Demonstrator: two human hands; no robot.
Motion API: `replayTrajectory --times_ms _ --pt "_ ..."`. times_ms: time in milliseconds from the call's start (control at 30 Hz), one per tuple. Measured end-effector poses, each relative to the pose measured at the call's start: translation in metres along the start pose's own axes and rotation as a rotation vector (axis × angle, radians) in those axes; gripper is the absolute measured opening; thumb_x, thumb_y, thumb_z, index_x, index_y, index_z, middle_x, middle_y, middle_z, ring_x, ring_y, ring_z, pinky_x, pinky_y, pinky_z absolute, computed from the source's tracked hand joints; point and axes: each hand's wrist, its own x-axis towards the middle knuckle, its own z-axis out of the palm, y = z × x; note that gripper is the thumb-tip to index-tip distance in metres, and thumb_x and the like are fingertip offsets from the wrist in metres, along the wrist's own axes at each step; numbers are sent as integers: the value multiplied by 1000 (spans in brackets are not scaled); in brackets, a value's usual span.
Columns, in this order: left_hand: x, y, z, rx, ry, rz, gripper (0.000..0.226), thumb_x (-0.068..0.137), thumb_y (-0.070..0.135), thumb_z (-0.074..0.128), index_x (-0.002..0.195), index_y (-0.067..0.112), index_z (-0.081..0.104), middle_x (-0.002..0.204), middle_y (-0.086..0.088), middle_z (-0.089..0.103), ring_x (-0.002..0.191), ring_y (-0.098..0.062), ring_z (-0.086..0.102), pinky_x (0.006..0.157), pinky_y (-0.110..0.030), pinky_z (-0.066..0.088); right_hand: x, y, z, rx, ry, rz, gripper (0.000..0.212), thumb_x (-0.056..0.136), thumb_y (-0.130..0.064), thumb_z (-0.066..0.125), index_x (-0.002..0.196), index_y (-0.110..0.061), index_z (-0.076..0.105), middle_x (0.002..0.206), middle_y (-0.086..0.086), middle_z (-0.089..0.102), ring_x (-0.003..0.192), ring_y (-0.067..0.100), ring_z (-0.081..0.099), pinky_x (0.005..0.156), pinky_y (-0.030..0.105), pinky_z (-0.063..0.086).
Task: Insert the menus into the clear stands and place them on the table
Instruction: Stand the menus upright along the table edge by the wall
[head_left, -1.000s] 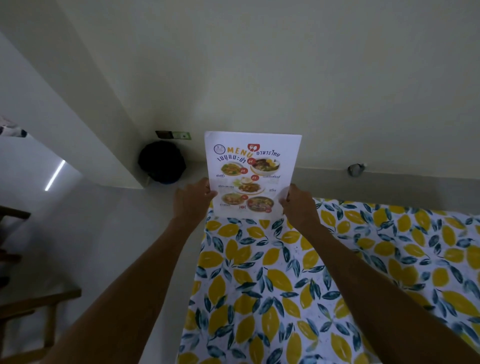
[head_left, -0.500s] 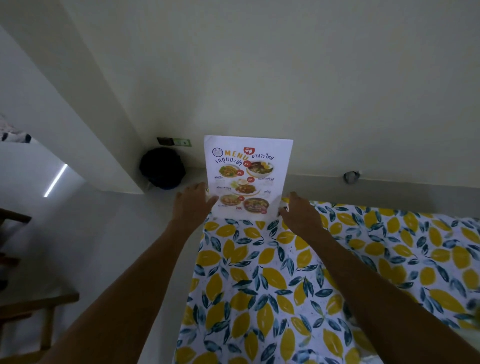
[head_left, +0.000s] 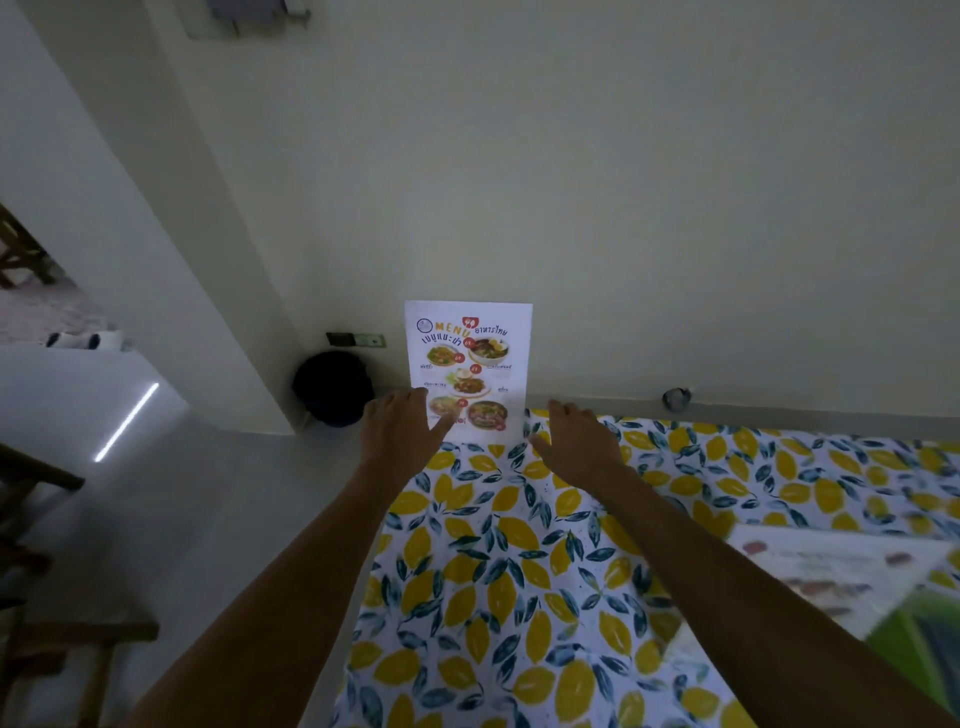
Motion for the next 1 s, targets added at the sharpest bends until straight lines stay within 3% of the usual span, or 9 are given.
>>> replayTrajectory --times_ms 467,667,1000 --pt "-182 113 -50 59 96 94 66 86 65 53 120 10 61 119 -12 67 107 -31 63 89 -45 47 -215 28 -14 -56 161 -219 64 99 -47 41 150 -11 27 145 17 46 128 39 48 98 48 47" --pt "-253 175 -44 65 -13 138 75 88 72 36 136 16 50 139 -7 54 127 -26 50 107 -48 34 -311 96 0 -48 138 -106 63 98 -46 43 148 -12 29 142 16 48 123 39 50 94 48 49" --pt "-286 257 -25 119 -76 250 75 90 70 30 139 15 47 141 -7 52 128 -25 50 105 -48 37 -382 207 3 -77 113 120 64 98 -47 44 148 -11 30 141 15 50 125 37 49 98 47 48"
